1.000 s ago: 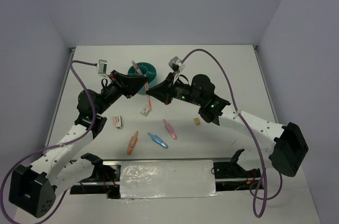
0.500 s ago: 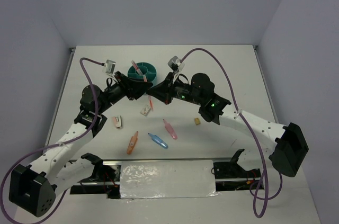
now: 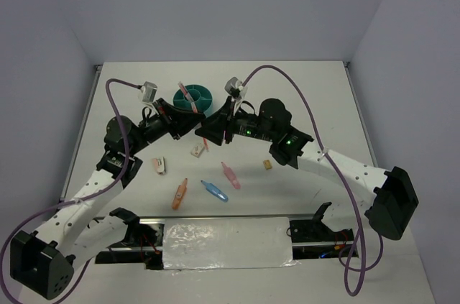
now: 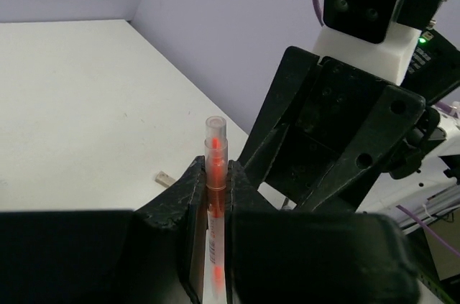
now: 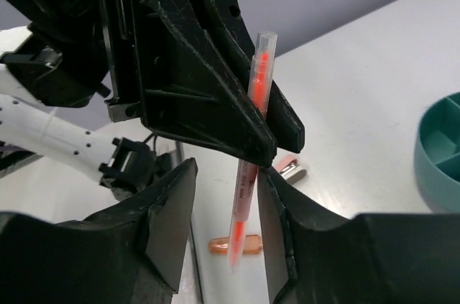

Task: Sort the stationery into containers
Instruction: Close the pen cap on the pen.

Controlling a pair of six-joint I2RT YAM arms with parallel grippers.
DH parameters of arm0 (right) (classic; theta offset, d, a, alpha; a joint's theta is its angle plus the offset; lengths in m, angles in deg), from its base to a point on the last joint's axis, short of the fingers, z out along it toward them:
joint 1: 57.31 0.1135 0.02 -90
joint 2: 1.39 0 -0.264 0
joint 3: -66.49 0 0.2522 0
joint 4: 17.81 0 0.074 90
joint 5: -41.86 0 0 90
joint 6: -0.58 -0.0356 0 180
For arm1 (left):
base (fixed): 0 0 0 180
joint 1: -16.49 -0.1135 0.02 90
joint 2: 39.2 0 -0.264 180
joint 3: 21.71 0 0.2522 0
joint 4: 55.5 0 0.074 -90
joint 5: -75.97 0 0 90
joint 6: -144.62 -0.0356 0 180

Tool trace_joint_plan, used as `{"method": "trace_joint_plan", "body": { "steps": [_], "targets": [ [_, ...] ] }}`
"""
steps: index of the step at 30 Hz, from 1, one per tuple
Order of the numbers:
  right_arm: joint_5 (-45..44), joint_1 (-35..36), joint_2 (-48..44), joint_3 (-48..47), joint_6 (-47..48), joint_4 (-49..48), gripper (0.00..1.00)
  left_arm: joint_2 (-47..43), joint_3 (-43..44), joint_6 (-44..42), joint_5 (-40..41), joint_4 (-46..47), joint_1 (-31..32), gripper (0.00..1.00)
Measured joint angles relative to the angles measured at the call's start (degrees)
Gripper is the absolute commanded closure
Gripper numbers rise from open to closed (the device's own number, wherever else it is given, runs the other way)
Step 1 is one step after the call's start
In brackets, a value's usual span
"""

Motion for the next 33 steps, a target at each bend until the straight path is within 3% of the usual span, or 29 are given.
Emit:
{"method": "trace_joint_plan", "body": {
  "steps": [4,10,11,12,13,16,17,25,33],
  "targets": [
    [2.8,0.2,0.7,0.3,-1.1,-2.7,0.52,-1.6,0.0,-0.7,-1.0,0.4,0.0,1.0],
    [4.2,0.4,2.4,1.1,-2.7,-4.0,0.81,-2.3,0.3,-0.9,-1.5,1.3,0.0,1.0],
    [4.3,0.4,2.6,1.1,-2.9,-4.0,0.97,-2.2,0.3,-0.9,-1.5,1.3,0.0,0.96],
    [4.3,0.4,2.7,1.2,-2.9,-4.0,1.0,-2.2,0.3,-0.8,-1.6,1.2,0.0,0.9],
    [4.3,0.4,2.7,1.2,-3.0,-4.1,1.0,-2.2,0.3,-0.8,-1.7,1.3,0.0,0.64],
    [4.3,0.5,2.7,1.2,-3.3,-4.5,1.0,-2.2,0.3,-1.4,-1.8,1.4,0.0,0.29],
    [4.1,0.6,2.6,1.3,-3.3,-4.7,1.0,-2.2,0.3,-1.2,-1.7,1.4,0.0,0.03],
    [3.0,0.6,1.2,1.4,-2.8,-4.7,1.0,-2.7,3.7,-3.4,1.7,-3.5,0.0,0.02],
    [2.9,0.6,1.1,1.4,-2.3,-2.9,1.0,-3.3,6.4,-4.4,3.4,-4.5,0.0,0.23]
  ]
}}
